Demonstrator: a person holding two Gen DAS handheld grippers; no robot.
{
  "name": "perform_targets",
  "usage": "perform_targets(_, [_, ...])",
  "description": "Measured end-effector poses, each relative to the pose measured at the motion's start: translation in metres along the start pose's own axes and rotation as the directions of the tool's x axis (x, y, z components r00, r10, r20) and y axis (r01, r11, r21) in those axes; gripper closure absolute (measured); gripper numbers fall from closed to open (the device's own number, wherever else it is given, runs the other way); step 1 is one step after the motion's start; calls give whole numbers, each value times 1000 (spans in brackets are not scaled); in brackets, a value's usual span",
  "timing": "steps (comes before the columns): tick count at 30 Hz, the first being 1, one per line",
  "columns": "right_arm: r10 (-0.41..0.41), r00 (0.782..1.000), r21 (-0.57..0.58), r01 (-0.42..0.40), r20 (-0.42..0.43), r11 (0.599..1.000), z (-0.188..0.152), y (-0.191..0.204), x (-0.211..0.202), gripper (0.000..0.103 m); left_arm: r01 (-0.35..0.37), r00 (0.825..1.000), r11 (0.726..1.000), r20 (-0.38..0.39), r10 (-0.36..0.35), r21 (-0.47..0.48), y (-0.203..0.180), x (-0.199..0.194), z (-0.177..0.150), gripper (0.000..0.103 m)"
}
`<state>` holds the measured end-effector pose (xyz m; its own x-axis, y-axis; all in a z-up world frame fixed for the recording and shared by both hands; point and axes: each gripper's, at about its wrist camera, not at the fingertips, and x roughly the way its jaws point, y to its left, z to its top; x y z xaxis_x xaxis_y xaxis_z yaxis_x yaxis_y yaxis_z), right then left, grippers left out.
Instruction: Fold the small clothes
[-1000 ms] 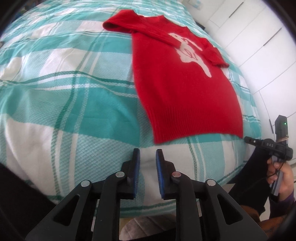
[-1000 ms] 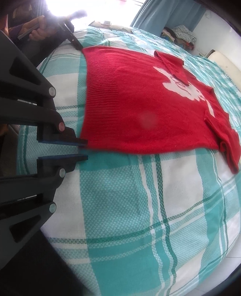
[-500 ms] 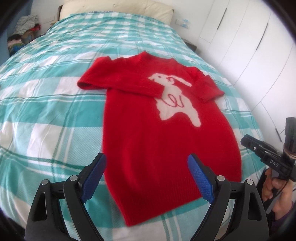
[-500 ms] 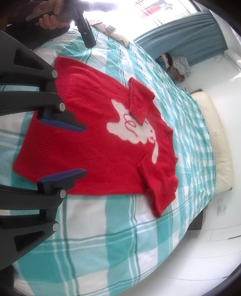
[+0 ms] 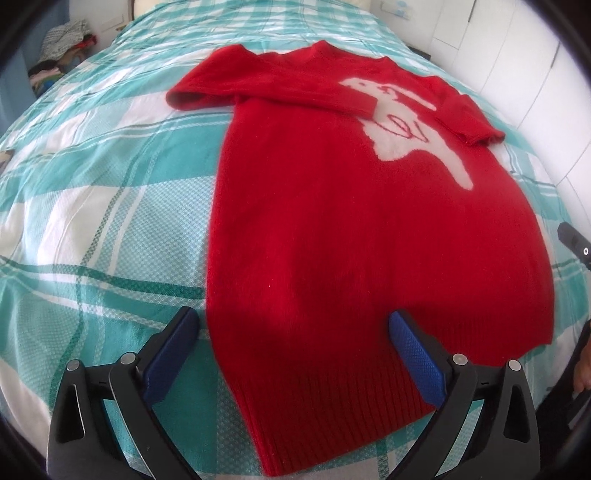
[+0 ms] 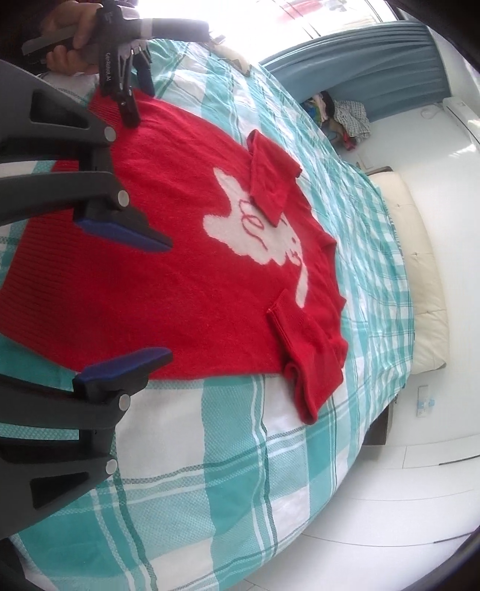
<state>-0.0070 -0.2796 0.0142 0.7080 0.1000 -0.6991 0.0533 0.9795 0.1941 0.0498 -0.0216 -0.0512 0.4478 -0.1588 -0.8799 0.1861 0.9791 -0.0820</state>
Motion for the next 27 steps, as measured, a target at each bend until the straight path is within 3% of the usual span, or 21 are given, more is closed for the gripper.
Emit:
perform_targets(5, [9, 1000, 46, -8, -22, 999, -1, -7, 4, 42, -35, 999, 999, -5, 35, 19, -5, 4, -3, 0])
perform_targets(27, [3, 1000, 13, -2, -26, 1000, -3, 2, 7, 42, 1, 1000, 998, -23, 1, 68, -5, 4, -3, 0])
